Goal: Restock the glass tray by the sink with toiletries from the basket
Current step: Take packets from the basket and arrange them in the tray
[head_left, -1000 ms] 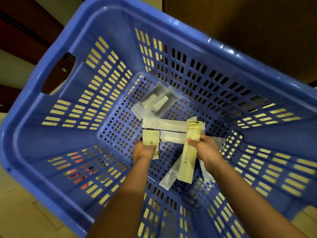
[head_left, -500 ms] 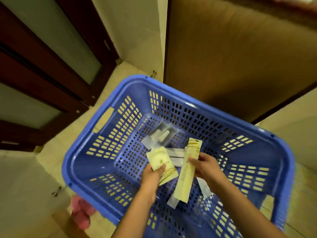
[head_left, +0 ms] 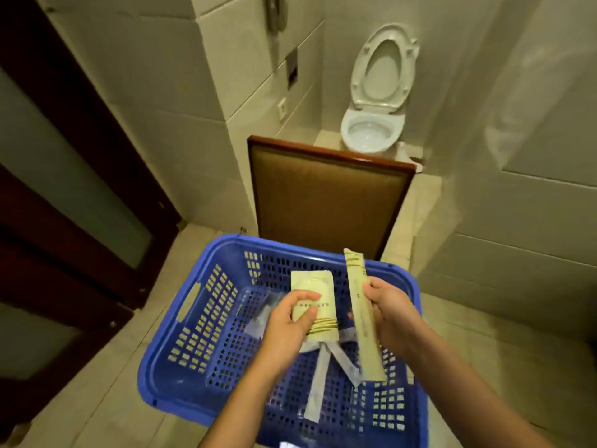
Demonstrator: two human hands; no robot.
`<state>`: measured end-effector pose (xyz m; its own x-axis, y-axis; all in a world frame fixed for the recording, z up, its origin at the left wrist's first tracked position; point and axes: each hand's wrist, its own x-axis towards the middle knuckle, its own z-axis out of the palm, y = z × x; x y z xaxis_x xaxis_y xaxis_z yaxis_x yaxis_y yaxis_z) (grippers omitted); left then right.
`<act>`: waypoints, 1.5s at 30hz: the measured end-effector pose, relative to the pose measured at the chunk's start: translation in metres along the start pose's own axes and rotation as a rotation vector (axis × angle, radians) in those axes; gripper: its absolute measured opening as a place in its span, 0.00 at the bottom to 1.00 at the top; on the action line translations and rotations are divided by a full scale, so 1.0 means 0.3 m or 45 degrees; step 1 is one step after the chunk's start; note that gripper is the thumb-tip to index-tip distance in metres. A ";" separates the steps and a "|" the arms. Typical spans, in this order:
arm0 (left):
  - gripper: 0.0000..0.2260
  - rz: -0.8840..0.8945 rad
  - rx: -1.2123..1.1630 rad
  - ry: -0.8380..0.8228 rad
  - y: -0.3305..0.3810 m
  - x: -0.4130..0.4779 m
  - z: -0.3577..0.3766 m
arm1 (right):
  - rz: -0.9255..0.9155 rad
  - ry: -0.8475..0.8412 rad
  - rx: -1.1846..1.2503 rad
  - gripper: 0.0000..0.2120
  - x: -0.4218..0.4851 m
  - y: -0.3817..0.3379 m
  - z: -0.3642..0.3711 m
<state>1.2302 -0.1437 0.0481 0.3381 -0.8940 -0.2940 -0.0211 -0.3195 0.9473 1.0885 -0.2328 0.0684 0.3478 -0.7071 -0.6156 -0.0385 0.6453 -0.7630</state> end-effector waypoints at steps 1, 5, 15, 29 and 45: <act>0.11 0.035 0.001 -0.035 0.033 -0.007 0.023 | -0.020 0.024 0.046 0.12 -0.021 -0.015 -0.018; 0.10 0.115 0.009 -0.185 0.130 -0.034 0.147 | -0.028 0.097 0.285 0.10 -0.124 -0.053 -0.132; 0.07 0.121 0.197 -0.672 0.217 -0.232 0.698 | -0.286 0.434 0.691 0.11 -0.554 -0.026 -0.657; 0.41 -0.006 -0.029 -1.314 0.096 -0.953 1.680 | -0.459 1.306 0.765 0.04 -1.473 0.486 -1.519; 0.14 0.018 0.560 -1.935 -0.079 -1.537 2.324 | -0.518 1.945 1.621 0.03 -2.005 1.107 -1.756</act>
<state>0.4189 0.0572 0.0729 -0.8779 -0.2789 -0.3893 -0.3673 -0.1296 0.9210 0.3731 0.2545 0.0813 -0.7777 -0.0122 -0.6285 0.6082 -0.2677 -0.7473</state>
